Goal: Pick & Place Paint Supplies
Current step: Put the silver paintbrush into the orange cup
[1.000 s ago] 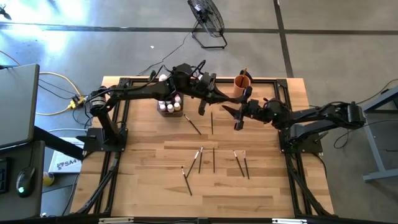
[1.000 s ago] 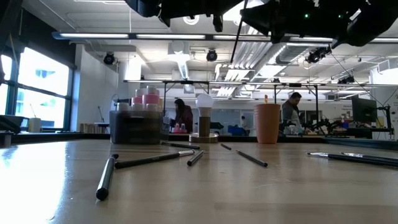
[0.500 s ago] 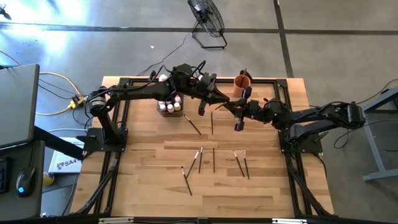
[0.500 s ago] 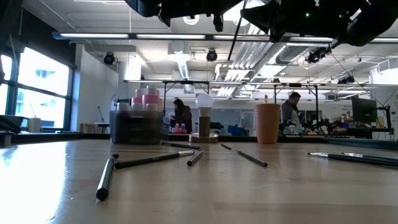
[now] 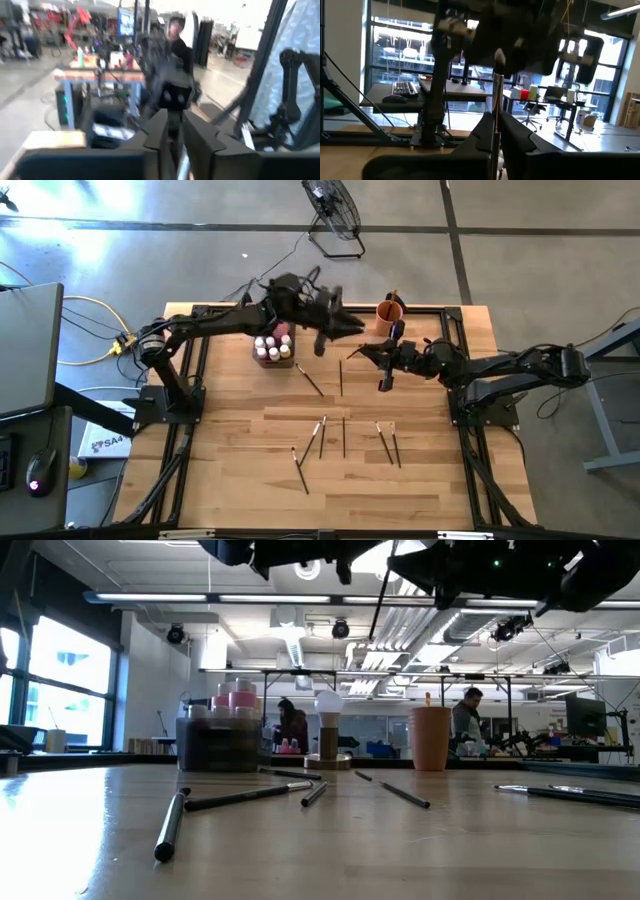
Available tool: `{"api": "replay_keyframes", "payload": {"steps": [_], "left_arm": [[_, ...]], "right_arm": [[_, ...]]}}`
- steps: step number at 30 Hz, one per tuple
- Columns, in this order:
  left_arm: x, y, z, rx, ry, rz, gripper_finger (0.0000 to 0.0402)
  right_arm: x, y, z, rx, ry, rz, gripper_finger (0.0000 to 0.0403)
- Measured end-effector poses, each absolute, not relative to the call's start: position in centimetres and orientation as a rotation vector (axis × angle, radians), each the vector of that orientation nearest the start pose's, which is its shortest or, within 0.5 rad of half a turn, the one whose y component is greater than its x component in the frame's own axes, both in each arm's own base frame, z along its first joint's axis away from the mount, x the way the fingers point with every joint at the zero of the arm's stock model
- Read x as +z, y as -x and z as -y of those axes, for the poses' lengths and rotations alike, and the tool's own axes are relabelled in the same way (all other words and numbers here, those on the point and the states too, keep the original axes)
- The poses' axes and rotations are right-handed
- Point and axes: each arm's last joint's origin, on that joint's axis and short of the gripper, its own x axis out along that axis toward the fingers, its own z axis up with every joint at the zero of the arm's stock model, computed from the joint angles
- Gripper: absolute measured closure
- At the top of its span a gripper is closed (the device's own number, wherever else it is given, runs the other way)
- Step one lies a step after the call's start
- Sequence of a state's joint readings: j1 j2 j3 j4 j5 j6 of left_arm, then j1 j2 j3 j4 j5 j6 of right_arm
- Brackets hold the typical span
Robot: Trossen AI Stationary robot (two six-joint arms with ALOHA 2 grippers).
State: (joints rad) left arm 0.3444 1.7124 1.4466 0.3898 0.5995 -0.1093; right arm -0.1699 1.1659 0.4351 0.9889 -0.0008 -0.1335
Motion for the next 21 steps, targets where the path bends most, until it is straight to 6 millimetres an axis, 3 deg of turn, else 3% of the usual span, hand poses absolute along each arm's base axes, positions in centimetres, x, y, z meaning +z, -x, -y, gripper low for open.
{"api": "replay_keyframes", "payload": {"steps": [9, 14, 21], "left_arm": [[39.1, -34.5, -15.0, -0.445, 0.158, 0.058, 0.0257], [39.2, -33.8, -15.6, -0.507, 0.189, 0.033, 0.0259], [39.1, -33.8, -15.5, -0.556, 0.156, 0.028, 0.0283]], "right_arm": [[26.2, -21.0, 4.5, -0.361, 0.184, 0.178, 0.0397], [27.2, -19.0, 6.1, -0.452, 0.199, 0.17, 0.0397], [27.1, -16.8, 9.6, -0.623, 0.159, 0.116, 0.0398]]}}
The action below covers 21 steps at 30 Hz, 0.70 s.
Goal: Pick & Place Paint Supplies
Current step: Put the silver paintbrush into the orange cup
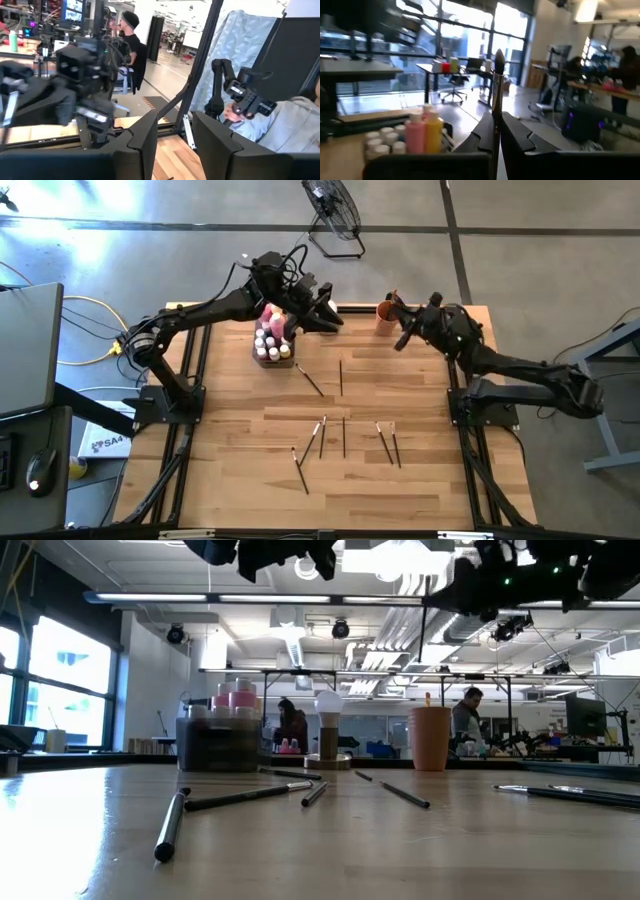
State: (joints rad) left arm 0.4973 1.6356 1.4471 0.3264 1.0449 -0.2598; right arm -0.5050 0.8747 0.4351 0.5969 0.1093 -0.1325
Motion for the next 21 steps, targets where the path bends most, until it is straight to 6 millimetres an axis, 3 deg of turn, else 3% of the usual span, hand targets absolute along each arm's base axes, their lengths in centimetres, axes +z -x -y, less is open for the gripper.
{"api": "replay_keyframes", "payload": {"steps": [11, 21], "left_arm": [[38.5, -34.1, -15.1, -0.539, 0.148, -0.004, 0.0298], [38.5, -34.4, -14.4, -0.547, 0.135, -0.001, 0.0298]], "right_arm": [[23.9, -17.2, 14.9, -0.845, 0.054, 0.034, 0.0398], [20.3, -18.5, 16.9, -0.992, 0.006, -0.076, 0.0398]]}}
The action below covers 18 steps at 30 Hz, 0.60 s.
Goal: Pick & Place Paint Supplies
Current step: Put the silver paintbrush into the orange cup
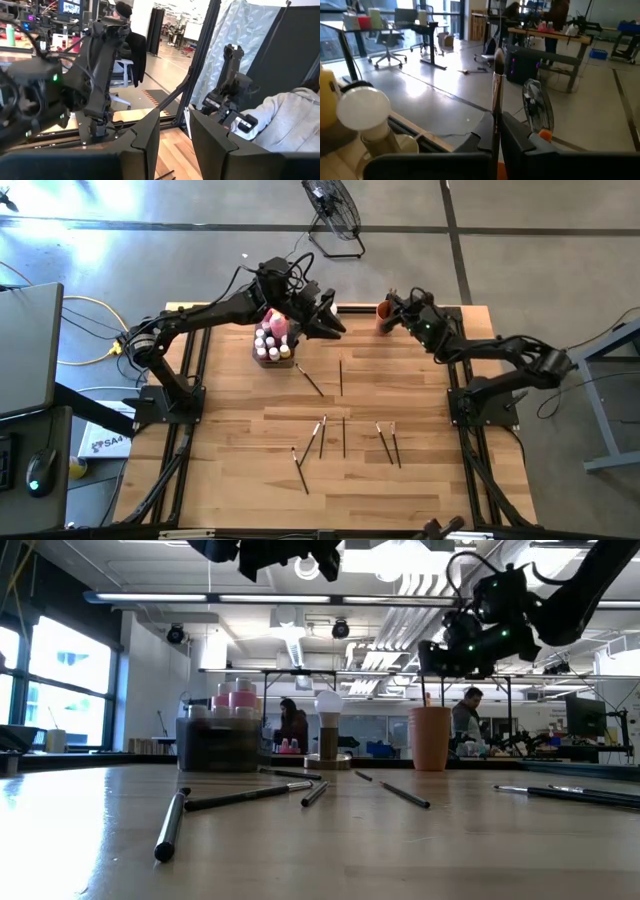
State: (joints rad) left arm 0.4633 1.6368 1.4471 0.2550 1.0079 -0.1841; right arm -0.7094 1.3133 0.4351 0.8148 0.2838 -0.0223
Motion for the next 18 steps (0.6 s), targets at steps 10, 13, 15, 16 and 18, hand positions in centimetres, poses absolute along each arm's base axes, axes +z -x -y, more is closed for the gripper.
{"api": "replay_keyframes", "payload": {"steps": [10, 13, 15, 16, 18], "left_arm": [[38.5, -34.4, -14.5, -0.531, 0.139, -0.003, 0.0298], [38.5, -34.4, -14.5, -0.531, 0.139, -0.003, 0.0298], [38.5, -34.4, -14.5, -0.531, 0.139, -0.003, 0.0298], [38.5, -34.4, -14.5, -0.531, 0.139, -0.003, 0.0298], [38.5, -34.4, -14.5, -0.531, 0.14, -0.003, 0.0298]], "right_arm": [[17.7, -19.1, 17.7, -1.041, -0.015, -0.178, 0.0398], [17.6, -19.1, 17.7, -1.041, -0.016, -0.186, 0.039], [17.6, -19.2, 17.6, -1.039, -0.016, -0.185, 0.038], [17.6, -19.2, 17.6, -1.039, -0.016, -0.184, 0.0374], [17.6, -19.2, 17.6, -1.036, -0.016, -0.182, 0.0361]]}}
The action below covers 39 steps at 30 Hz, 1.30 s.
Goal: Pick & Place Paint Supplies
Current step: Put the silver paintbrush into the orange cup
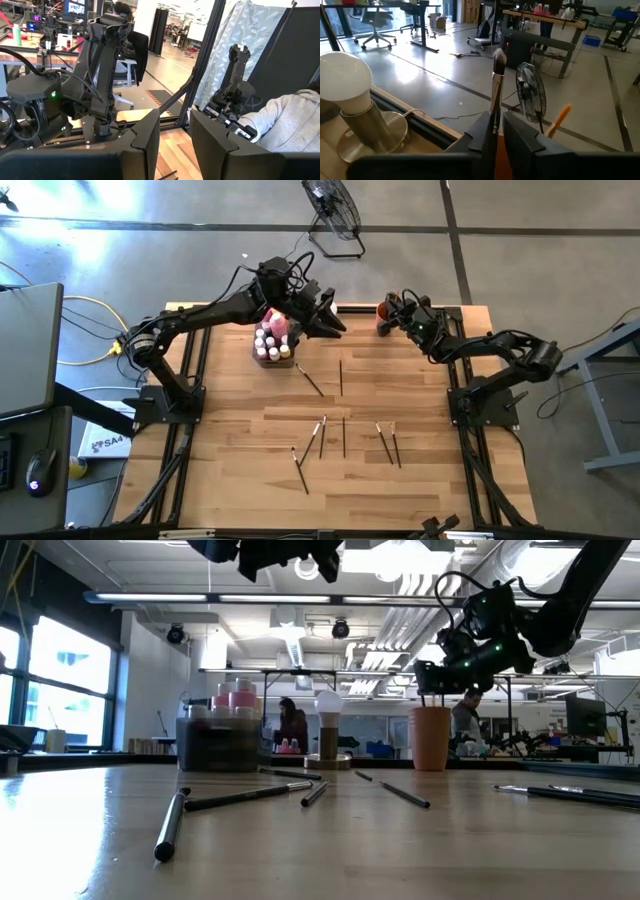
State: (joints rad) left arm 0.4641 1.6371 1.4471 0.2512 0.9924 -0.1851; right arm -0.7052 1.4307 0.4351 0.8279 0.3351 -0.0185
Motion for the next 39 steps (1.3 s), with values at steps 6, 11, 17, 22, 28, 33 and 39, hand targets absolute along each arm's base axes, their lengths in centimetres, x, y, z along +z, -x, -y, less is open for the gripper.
{"api": "replay_keyframes", "payload": {"steps": [6, 11, 17, 22, 28, 33, 39], "left_arm": [[38.5, -34.4, -14.5, -0.531, 0.142, -0.004, 0.0298], [38.5, -34.4, -14.5, -0.531, 0.142, -0.004, 0.0298], [38.3, -34.4, -14.5, -0.531, 0.153, -0.016, 0.0298], [38.3, -34.4, -14.5, -0.53, 0.158, -0.021, 0.0298], [38.3, -34.4, -14.5, -0.53, 0.156, -0.021, 0.0298], [38.2, -34.4, -14.5, -0.53, 0.163, -0.027, 0.0298], [37.7, -34.5, -14.5, -0.519, 0.208, -0.074, 0.0298]], "right_arm": [[17.6, -19.3, 17.6, -1.019, -0.017, -0.182, 0.0329], [17.7, -19.3, 17.6, -1.016, -0.017, -0.179, 0.0302], [19.5, -19.1, 16.8, -0.991, 0.013, -0.106, 0.0281], [22.4, -18.6, 15.1, -0.958, 0.056, 0.005, 0.0281], [25.2, -18.0, 12.4, -0.878, 0.063, 0.112, 0.0285], [26.8, -17.5, 10.1, -0.792, 0.06, 0.173, 0.0285], [27.8, -17.0, 8.0, -0.705, 0.055, 0.207, 0.0285]]}}
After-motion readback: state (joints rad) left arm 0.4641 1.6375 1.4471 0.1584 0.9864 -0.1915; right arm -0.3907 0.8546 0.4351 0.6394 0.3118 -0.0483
